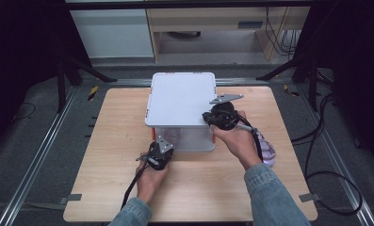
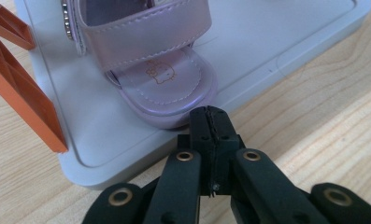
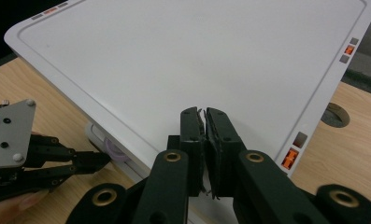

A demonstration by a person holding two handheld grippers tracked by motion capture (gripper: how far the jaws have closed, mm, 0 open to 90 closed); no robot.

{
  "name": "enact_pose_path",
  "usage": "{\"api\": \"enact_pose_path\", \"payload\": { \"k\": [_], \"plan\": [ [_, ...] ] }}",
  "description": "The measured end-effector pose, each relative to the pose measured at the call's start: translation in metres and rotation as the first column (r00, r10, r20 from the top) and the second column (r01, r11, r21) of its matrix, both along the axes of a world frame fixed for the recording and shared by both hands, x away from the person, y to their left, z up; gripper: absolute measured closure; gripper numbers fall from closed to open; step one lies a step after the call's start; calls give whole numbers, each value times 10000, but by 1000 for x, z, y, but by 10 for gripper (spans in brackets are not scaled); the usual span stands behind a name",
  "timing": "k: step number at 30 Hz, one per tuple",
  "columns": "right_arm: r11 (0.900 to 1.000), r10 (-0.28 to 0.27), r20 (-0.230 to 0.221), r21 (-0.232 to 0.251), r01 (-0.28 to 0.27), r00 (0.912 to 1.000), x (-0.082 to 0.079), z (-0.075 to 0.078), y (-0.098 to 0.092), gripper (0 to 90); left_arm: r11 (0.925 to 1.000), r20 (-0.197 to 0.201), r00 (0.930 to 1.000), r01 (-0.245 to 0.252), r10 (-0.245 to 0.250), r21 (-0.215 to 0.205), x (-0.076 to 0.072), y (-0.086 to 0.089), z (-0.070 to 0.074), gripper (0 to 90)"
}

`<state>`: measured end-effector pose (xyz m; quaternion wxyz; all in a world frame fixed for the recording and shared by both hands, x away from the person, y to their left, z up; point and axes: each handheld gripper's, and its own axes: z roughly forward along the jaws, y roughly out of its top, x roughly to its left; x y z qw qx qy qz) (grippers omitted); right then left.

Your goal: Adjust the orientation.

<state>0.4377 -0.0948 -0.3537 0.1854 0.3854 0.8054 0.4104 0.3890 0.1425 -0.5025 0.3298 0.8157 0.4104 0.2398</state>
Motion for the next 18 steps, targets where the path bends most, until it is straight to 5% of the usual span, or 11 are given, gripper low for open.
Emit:
{"api": "enact_pose_path", "payload": {
  "k": [18],
  "plan": [
    [9999, 8, -88, 103, -7, 10000, 1, 0, -1, 837, 9990, -91, 9998, -175, 171, -418, 4, 2, 1, 877]
  ]
}}
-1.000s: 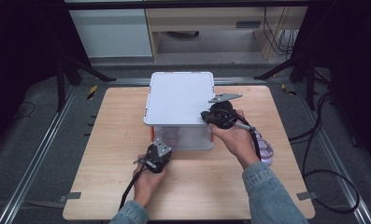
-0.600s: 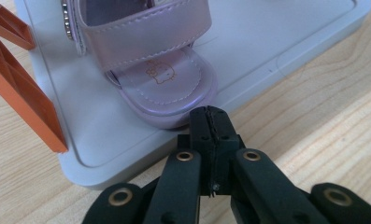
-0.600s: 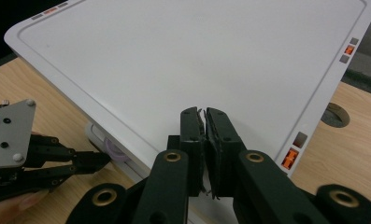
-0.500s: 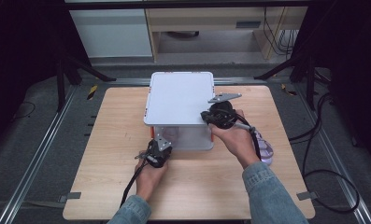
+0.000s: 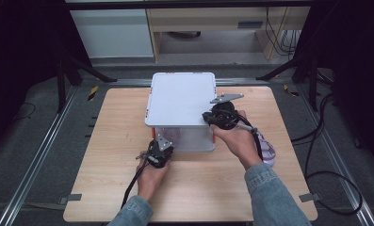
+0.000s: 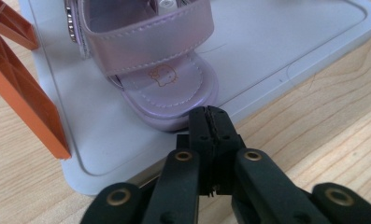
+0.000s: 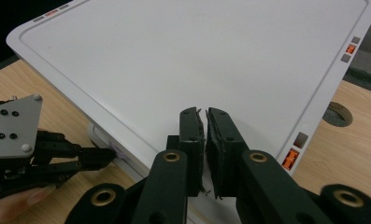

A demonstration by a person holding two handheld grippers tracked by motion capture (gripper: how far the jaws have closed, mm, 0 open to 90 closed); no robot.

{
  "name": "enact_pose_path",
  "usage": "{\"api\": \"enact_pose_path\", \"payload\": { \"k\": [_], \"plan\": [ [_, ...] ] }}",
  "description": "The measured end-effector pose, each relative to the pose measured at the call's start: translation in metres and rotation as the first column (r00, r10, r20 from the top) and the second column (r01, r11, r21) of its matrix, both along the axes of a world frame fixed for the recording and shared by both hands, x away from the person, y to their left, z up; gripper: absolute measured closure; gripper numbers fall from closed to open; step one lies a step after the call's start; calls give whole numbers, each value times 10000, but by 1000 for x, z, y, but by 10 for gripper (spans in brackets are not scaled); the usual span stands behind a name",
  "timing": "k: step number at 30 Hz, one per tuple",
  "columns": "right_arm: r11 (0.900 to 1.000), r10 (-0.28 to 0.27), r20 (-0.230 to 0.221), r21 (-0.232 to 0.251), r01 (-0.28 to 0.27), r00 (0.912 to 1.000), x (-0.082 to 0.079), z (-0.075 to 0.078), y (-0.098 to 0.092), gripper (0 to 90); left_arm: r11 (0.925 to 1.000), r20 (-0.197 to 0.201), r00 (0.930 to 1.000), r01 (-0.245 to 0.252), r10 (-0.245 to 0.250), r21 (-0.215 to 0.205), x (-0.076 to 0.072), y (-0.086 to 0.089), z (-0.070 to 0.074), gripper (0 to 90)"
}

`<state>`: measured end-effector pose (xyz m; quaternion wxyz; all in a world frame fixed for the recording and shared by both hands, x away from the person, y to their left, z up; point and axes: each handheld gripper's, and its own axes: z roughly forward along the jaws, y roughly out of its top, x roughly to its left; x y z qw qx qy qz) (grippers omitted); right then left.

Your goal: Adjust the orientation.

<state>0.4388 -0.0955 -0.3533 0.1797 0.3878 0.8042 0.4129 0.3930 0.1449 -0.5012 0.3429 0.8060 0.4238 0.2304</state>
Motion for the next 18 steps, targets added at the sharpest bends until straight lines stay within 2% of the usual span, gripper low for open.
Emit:
{"api": "enact_pose_path", "payload": {
  "k": [5, 7, 9, 12, 14, 18],
  "plan": [
    [9997, 22, 114, 243, -25, 9999, 0, 1, -2, 765, 9998, 113, 9999, -1, 3, -177, -8, 3, 5, 810],
    [9991, -49, 231, 414, 40, 9997, -2, 4, -6, 739, 9994, 133, 9999, -71, 76, -348, -12, 6, 6, 735],
    [9986, -113, 314, 528, 96, 9994, -5, 8, -10, 715, 9995, 166, 9998, -70, 75, -304, -18, 9, 7, 646],
    [9967, -283, 484, 776, 245, 9984, -12, 15, -23, 703, 9996, 163, 9999, -53, 58, -261, -25, 16, 8, 534],
    [9946, -399, 613, 981, 338, 9973, -20, 20, -33, 691, 9988, 72, 9999, -118, 122, -468, -29, 21, 9, 468],
    [9895, -718, 750, 1305, 616, 9946, -33, 22, -56, 673, 9982, 193, 9998, -69, 80, -589, -34, 28, 14, 369]
  ]
}}
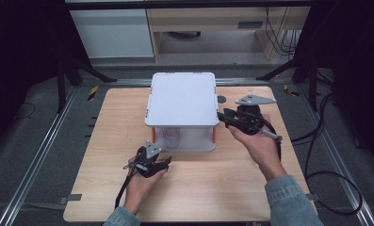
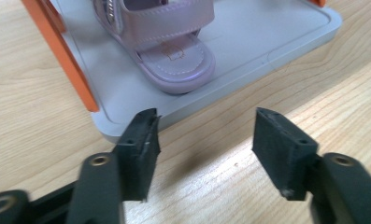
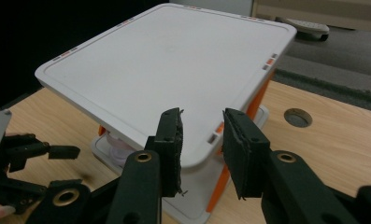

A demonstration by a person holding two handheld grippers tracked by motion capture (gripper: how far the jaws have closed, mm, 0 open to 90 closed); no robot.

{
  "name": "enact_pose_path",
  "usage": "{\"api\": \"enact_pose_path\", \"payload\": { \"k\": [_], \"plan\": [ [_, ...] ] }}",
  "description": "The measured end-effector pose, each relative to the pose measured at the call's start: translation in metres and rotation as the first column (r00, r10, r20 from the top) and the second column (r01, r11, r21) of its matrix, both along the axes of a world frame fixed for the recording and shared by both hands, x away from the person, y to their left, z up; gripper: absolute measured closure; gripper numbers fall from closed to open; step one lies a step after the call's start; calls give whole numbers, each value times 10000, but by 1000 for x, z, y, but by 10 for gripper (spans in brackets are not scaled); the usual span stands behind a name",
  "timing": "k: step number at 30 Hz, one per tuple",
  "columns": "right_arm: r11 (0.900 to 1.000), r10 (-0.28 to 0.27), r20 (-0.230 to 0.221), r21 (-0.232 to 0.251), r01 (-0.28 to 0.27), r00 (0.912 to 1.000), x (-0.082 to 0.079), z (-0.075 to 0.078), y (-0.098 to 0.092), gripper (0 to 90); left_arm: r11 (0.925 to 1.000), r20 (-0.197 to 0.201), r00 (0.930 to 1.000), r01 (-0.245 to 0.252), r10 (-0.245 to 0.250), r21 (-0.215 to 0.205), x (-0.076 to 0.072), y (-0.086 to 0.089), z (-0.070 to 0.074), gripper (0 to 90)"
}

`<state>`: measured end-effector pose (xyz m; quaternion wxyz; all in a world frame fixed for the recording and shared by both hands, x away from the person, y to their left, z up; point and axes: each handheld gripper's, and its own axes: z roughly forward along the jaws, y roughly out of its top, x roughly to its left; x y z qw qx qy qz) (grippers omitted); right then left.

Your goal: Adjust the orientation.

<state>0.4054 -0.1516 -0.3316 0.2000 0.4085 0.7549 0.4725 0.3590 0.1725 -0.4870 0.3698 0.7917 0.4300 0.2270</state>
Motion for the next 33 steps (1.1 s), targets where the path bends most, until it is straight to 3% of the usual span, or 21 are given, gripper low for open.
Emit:
{"api": "enact_pose_path", "payload": {
  "k": [3, 13, 19, 24, 33],
  "plan": [
    [9996, -202, -2, 186, 202, 9998, -8, -4, -16, 662, 9996, -42, 10000, 17, -18, -274, -2, 8, 3, 304],
    [9969, -773, 36, 134, 773, 9970, -25, -26, -52, 644, 9996, 32, 9998, -205, 206, -185, -10, 42, 9, 190],
    [9942, -1026, -152, -337, 1021, 9946, -32, -46, -65, 626, 9996, -144, 9996, -260, 258, -108, -20, 67, 6, 101],
    [9890, -1342, -276, -672, 1321, 9906, -35, -60, -76, 612, 9980, -311, 9980, -562, 553, -282, -23, 85, 4, 89],
    [9672, -2088, -563, -1599, 1976, 9763, -35, -94, -93, 612, 9938, -331, 9942, -1035, 1021, -415, -27, 110, 5, 84]
  ]
}}
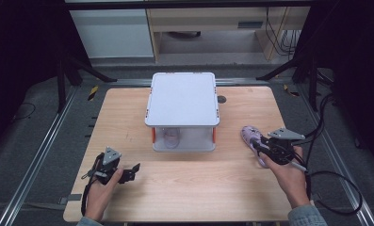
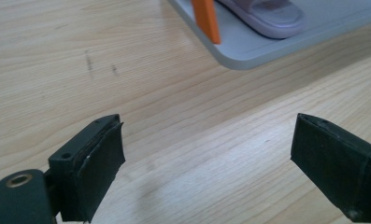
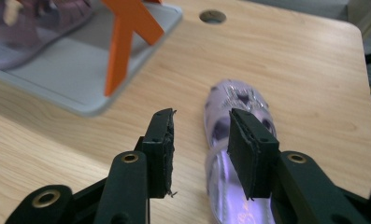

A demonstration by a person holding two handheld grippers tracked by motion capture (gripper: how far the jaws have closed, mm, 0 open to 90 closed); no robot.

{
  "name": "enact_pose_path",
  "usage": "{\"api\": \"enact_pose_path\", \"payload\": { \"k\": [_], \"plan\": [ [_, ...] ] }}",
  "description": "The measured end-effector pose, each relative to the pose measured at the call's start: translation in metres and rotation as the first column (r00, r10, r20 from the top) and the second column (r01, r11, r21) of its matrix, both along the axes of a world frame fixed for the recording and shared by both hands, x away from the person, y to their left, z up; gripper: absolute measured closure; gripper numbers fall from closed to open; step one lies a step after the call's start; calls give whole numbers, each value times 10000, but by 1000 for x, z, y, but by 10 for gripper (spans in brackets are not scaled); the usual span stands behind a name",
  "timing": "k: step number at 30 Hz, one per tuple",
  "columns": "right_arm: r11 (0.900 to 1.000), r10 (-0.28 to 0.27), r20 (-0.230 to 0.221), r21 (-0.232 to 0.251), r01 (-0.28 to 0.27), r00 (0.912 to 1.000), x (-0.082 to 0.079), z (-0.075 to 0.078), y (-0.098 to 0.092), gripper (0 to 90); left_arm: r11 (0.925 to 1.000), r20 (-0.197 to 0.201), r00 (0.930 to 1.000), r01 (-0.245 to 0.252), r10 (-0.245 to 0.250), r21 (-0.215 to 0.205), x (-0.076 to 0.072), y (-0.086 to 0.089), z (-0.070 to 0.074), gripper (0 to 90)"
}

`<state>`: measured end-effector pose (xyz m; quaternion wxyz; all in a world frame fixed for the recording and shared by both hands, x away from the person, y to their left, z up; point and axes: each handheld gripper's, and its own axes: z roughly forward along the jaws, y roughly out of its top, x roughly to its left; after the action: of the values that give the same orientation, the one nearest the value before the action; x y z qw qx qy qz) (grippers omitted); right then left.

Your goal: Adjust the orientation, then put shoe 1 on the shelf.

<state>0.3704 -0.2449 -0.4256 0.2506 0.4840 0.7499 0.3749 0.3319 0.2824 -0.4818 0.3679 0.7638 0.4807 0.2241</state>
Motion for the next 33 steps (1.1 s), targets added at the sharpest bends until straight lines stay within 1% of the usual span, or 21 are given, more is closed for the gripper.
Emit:
{"api": "enact_pose_path", "payload": {
  "k": [2, 6, 11, 12, 13, 14, 15, 18, 19, 20, 25, 26, 28, 30, 31, 33],
  "plan": [
    [9999, -107, -117, -88, 106, 9999, 1, -8, -1, 613, 10000, -50, 10000, -59, 59, 14, 0, 2, -1, 84],
    [9988, -273, -332, -411, 260, 9991, 2, -21, -4, 610, 10000, -124, 9999, -54, 54, 30, 0, 3, -3, 85],
    [9979, -317, -700, -590, 276, 9970, 5, -36, -6, 618, 9999, -158, 9999, -19, 22, 134, 0, 2, -4, 88],
    [9978, -348, -819, -588, 301, 9960, 7, -39, -5, 640, 9999, -164, 9999, -23, 25, 128, 0, 2, -4, 90],
    [9976, -308, -813, -638, 256, 9962, 8, -41, -5, 659, 9999, -185, 9998, -12, 15, 151, 0, 2, -4, 90],
    [9974, -290, -887, -680, 230, 9956, 10, -44, -4, 708, 9999, -185, 9998, 0, 2, 141, 0, 2, -4, 90],
    [9972, -246, -888, -728, 181, 9957, 11, -46, -4, 824, 9999, -186, 9998, 7, -4, 150, 0, 1, -4, 90],
    [9967, -312, -803, -767, 250, 9963, 9, -45, -2, 854, 9999, -163, 9999, -23, 26, 159, 0, 1, -4, 91],
    [9958, -274, -746, -892, 207, 9968, 7, -45, -1, 858, 9999, -164, 9999, -37, 40, 155, 0, 2, -4, 91],
    [9958, -198, -711, -908, 133, 9973, 3, -44, 0, 859, 9999, -174, 9998, -53, 56, 158, 0, 2, -4, 91],
    [9967, 168, -571, -788, -213, 9982, -22, -34, 9, 859, 9998, -172, 9997, -175, 177, 122, 1, 4, -4, 93],
    [9961, 347, -493, -794, -386, 9982, -28, -33, 12, 859, 9997, -154, 9997, -204, 206, 158, 1, 5, -4, 93],
    [9962, 570, -377, -634, -593, 9977, -41, -28, 17, 859, 9995, -152, 9995, -256, 259, 168, 0, 5, -4, 93],
    [9945, 886, -266, -539, -899, 9957, -55, -25, 23, 859, 9995, -164, 9994, -289, 291, 142, 0, 6, -4, 93],
    [9938, 967, -252, -520, -980, 9950, -60, -24, 25, 859, 9995, -171, 9994, -290, 293, 160, 0, 6, -4, 93],
    [9905, 1297, -245, -436, -1307, 9913, -71, -21, 33, 859, 9994, -175, 9994, -300, 302, 166, 0, 6, -5, 93]
  ]
}}
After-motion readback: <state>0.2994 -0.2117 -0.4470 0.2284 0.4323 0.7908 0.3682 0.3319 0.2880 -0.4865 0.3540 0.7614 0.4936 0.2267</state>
